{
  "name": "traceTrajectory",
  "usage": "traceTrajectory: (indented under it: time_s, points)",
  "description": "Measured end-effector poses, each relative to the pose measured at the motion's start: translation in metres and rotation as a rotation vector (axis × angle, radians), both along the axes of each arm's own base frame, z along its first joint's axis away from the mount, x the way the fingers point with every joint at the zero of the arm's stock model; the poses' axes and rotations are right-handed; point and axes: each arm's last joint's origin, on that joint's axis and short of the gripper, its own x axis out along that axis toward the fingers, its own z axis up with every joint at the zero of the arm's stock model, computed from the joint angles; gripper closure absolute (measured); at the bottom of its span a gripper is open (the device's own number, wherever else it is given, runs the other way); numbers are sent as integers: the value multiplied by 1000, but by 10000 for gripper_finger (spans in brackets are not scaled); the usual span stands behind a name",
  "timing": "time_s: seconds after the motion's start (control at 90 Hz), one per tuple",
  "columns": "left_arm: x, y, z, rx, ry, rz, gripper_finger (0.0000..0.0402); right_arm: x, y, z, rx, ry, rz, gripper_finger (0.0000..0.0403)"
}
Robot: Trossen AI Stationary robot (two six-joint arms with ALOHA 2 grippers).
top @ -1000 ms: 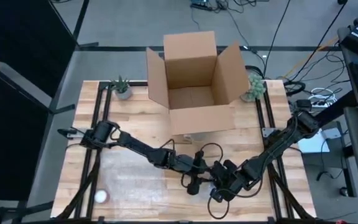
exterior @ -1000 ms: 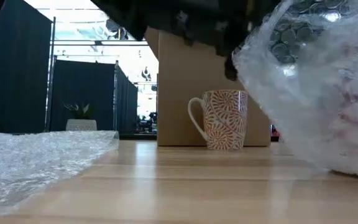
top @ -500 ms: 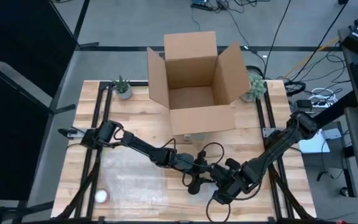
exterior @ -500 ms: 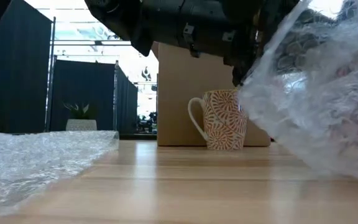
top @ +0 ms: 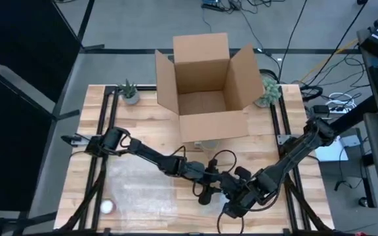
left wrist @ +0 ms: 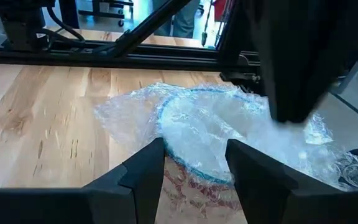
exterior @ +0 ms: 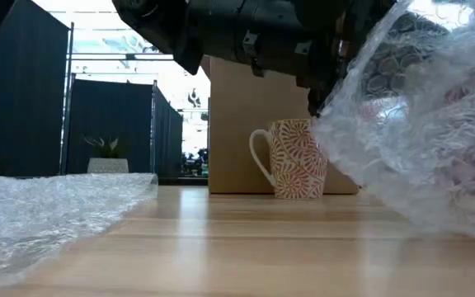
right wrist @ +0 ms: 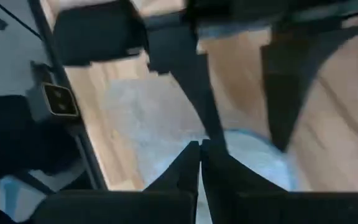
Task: Wrap mug
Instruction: Wrap the red mug with the right transparent bubble wrap
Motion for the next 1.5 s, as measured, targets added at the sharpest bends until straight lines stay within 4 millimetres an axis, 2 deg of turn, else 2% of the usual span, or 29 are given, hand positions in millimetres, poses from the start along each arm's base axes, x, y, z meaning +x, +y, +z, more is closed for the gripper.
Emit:
traceTrajectory:
  time_s: [0.133,0.211,0.3,0.378,0.556,0.722,0.889,0.967,1.122,1.389,1.5]
  points:
    - [0,0,0,-1,-1,0,238,-4,-1,-40,-50,150,-59,403]
    - [0,0,0,0,-1,2,238,-2,-1,-56,-50,172,-98,403]
    - [0,0,0,-1,-2,3,238,0,0,-69,-59,179,-112,403]
    - [0,0,0,0,-2,3,238,2,-1,-70,-53,182,-108,403]
    - [0,0,0,0,-1,0,238,2,-2,-46,-24,162,-64,403]
    - [0,0,0,0,0,-2,238,-5,-4,-6,57,64,-42,403]
    - [0,0,0,-1,0,-2,238,-17,-7,16,84,3,-20,403]
    - [0,0,0,-1,0,-2,238,-18,-7,18,62,-24,-37,403]
    - [0,0,-1,0,0,-2,238,-10,-1,4,37,-13,-19,403]
    - [0,0,-1,0,0,-1,238,2,6,-52,-97,169,-72,403]
    - [-4,0,9,-7,24,-14,238,9,7,-63,-94,184,-95,403]
